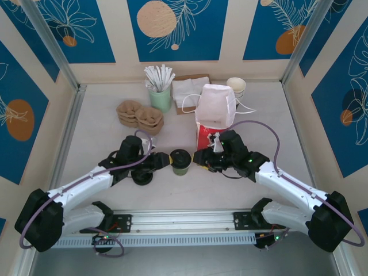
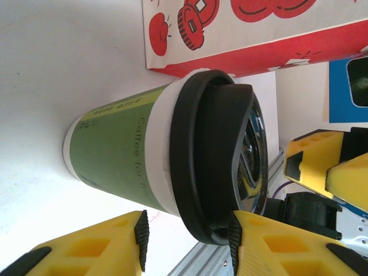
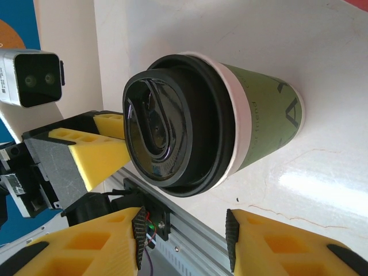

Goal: Pack the takeout coffee

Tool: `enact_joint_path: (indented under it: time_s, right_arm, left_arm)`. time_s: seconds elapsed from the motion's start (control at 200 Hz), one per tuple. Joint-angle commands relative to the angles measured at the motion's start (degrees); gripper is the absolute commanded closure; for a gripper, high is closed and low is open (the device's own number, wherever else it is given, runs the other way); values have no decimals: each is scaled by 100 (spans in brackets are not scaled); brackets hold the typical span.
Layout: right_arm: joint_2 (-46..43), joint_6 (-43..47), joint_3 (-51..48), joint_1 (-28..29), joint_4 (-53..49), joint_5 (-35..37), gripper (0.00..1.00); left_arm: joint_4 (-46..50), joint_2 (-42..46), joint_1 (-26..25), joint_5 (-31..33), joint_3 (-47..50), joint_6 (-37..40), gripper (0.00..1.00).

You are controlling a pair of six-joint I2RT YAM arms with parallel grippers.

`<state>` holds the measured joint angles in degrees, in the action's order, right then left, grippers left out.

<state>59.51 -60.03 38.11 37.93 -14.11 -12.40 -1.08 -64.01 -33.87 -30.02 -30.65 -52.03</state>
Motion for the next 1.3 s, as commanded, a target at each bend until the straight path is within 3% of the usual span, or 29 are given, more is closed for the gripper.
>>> enact_joint_path:
  time_s: [0.0,0.46,0.86,1.295]
  right_arm:
    - [65,25,170,56,57,-78,56]
    - [85,96,250,100,-64,44,55]
    - [105,149,338,171,-146,168,55]
    - [216,63,355,212,-110,375,55]
  left_arm:
    - [-128,-96,66,-181,38,88,56]
    - [252,-74,72,-168,-157,342,50]
    - [940,459,56,-30,-560,888,21]
    - [921,-217,56,251,-922,1027,20]
